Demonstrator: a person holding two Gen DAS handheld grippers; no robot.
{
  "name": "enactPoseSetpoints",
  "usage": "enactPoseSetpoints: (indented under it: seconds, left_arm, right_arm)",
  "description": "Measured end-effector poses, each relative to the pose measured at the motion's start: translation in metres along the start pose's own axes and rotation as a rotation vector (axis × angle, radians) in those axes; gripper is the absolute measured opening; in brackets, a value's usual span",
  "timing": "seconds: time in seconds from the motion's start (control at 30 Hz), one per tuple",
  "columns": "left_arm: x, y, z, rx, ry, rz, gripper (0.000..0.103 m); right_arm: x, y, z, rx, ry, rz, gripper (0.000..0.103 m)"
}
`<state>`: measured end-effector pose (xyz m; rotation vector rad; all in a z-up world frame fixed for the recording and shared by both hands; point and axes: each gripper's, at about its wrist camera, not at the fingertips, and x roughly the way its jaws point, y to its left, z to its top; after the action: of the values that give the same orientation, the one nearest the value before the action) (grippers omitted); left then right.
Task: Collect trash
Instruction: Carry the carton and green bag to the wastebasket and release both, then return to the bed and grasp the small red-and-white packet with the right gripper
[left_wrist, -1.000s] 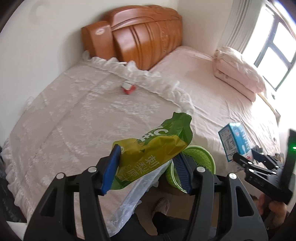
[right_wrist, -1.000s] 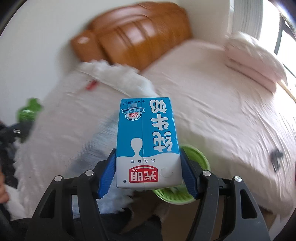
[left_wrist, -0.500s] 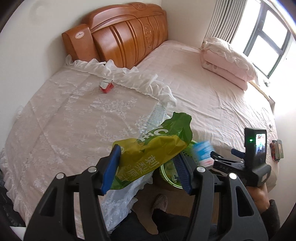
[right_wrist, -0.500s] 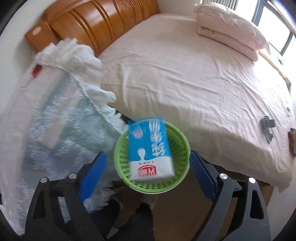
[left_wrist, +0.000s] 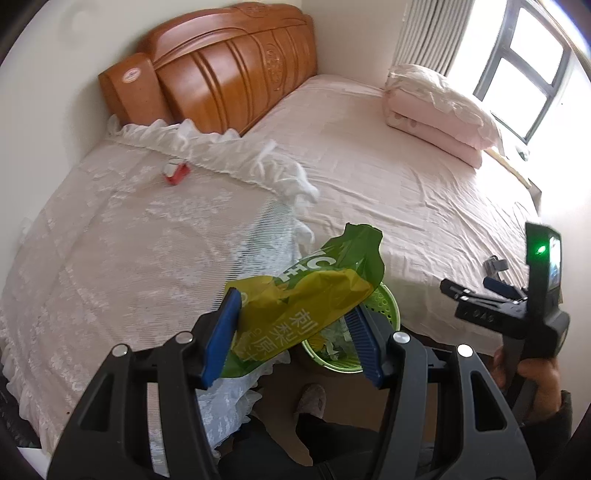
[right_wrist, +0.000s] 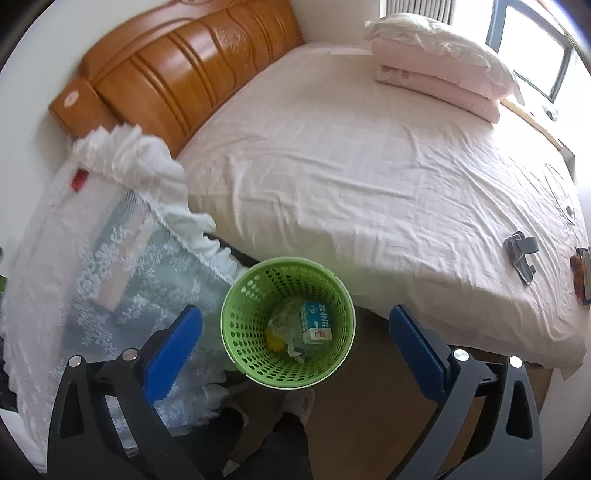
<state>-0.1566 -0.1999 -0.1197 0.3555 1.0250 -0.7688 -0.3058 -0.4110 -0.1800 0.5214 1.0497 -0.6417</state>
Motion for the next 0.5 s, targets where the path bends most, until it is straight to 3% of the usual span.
enactPoseSetpoints:
  seconds: [0.23,0.4,0.43,0.5]
  left_arm:
    - [0.012,-0.034,0.002,0.056,0.013,-0.026,0.056]
    - [0.061,-0.072,0.002,0.145,0.104,-0.081,0.056]
    - [0.073,-0.079,0.0,0.161,0.128,-0.091,0.058]
    - [0.103,-0.092,-0.005,0.189,0.193,-0.119,0.076]
  right_arm:
    - [-0.029,-0.016,0.003,0.009,-0.05,0.015,0.1]
    - [-0.042,-0.032,0.004,0.025,-0.078,0.006,0.1]
    - [-0.044,-0.035,0.004,0.031,-0.082,0.005,0.1]
    - [-0.046,-0.043,0.003,0.049,-0.084,0.001,0.1]
